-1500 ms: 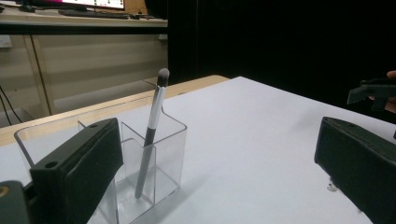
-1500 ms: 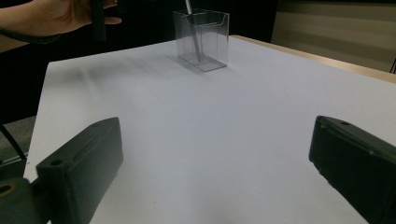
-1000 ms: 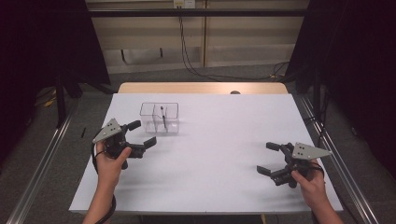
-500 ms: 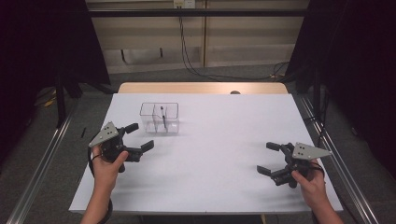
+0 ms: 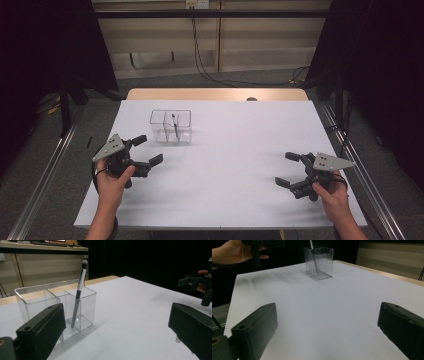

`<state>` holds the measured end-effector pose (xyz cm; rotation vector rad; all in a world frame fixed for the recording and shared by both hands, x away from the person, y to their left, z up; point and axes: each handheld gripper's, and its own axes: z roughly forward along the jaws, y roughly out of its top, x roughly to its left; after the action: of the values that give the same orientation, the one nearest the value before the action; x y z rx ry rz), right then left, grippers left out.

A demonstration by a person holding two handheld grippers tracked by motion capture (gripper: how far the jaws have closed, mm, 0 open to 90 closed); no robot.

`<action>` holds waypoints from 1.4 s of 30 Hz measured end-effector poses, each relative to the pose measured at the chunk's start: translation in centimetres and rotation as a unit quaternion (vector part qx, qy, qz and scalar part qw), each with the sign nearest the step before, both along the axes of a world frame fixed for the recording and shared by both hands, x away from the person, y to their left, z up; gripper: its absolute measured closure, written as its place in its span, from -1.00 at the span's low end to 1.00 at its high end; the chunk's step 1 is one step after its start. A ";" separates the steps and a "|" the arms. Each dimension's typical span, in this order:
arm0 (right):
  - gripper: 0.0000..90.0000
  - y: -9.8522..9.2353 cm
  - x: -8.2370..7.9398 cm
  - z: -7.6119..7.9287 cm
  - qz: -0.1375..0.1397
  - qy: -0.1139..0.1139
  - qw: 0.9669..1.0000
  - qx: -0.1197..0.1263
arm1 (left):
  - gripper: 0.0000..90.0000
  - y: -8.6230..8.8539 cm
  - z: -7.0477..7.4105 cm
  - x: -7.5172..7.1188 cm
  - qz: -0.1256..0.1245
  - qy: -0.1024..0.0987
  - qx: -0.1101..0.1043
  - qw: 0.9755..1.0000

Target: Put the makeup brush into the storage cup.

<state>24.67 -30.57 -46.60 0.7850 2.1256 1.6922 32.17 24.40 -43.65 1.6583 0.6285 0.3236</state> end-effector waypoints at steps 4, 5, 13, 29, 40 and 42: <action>-0.94 0.1 0.0 0.0 0.001 0.001 1.000 0.000 | -0.98 0.1 0.0 -0.2 -0.001 -0.002 0.001 1.000; -0.94 0.1 0.0 0.0 0.001 0.001 1.000 0.000 | -0.98 0.2 -0.1 -0.2 -0.001 -0.002 0.001 1.000; -0.94 0.2 0.1 -0.1 0.000 0.000 1.000 -0.001 | -0.98 0.6 -0.1 -0.5 0.002 0.000 0.001 1.000; -0.94 0.2 0.1 0.0 -0.002 0.000 1.000 -0.001 | -0.98 1.4 -0.3 -1.2 0.007 0.005 0.008 1.000; -0.94 0.1 0.1 0.0 -0.002 0.001 1.000 -0.002 | -0.97 1.9 -0.3 -1.8 0.010 0.004 0.005 1.000; -0.94 0.1 0.0 0.0 -0.002 0.001 1.000 -0.001 | -0.98 2.0 -0.4 -1.9 0.011 0.003 0.006 1.000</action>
<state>24.71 -30.46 -46.63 0.7904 2.1246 1.6873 30.31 26.43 -44.03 1.6655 0.6506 0.3382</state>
